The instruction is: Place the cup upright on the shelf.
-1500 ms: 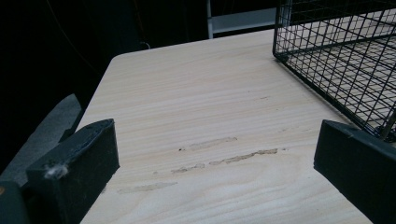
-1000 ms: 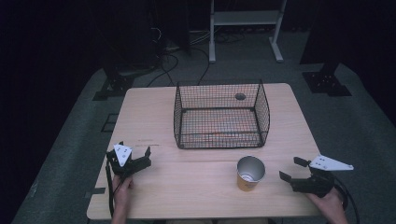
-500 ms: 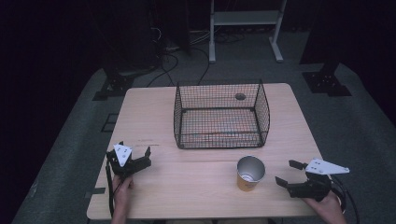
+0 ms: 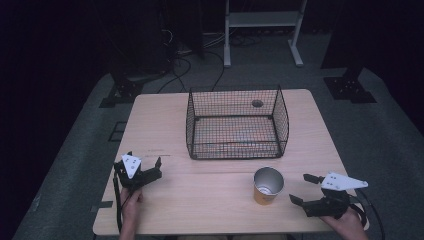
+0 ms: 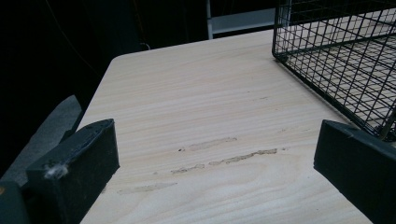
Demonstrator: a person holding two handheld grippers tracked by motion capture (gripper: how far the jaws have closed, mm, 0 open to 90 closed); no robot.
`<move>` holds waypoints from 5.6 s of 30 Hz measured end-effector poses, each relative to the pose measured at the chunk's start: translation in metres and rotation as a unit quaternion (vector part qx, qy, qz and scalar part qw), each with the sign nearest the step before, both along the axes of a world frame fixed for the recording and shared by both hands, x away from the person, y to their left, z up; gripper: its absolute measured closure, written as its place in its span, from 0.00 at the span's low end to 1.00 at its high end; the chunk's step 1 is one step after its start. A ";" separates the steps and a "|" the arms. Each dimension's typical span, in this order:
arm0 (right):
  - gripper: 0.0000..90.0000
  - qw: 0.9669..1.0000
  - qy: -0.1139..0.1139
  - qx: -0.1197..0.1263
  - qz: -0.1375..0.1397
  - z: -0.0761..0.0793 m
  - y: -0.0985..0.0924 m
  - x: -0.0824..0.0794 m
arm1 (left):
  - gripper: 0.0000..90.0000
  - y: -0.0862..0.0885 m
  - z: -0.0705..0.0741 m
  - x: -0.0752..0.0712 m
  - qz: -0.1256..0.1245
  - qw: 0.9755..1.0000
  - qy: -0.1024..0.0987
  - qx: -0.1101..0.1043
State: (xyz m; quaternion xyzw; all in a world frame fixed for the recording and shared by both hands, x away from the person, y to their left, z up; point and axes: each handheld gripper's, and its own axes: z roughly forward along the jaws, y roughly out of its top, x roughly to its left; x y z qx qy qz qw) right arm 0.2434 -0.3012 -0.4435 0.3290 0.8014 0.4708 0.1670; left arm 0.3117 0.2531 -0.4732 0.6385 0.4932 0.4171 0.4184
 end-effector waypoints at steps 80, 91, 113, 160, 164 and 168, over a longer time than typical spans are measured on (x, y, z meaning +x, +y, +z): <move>0.02 0.996 0.001 -0.038 0.079 0.004 0.080 0.016 | 0.00 0.000 0.000 0.000 -0.002 1.000 -0.001 0.002; 0.02 0.996 -0.002 -0.035 0.082 0.002 0.087 0.021 | 0.00 0.000 0.000 0.000 -0.002 1.000 -0.001 0.002; 0.15 0.996 -0.001 -0.014 0.085 0.009 0.083 0.022 | 0.00 0.000 0.000 0.000 -0.003 1.000 -0.002 0.002; 0.15 0.994 -0.025 0.010 0.108 0.114 0.106 0.063 | 0.00 0.000 0.000 0.000 -0.003 1.000 -0.002 0.001; 0.15 0.993 -0.027 0.018 0.110 0.123 0.109 0.070 | 0.00 0.000 0.000 0.000 -0.003 1.000 -0.003 -0.002; 0.15 0.993 -0.030 0.019 0.110 0.130 0.113 0.077 | 0.00 0.000 0.000 0.000 -0.003 1.000 -0.003 -0.002</move>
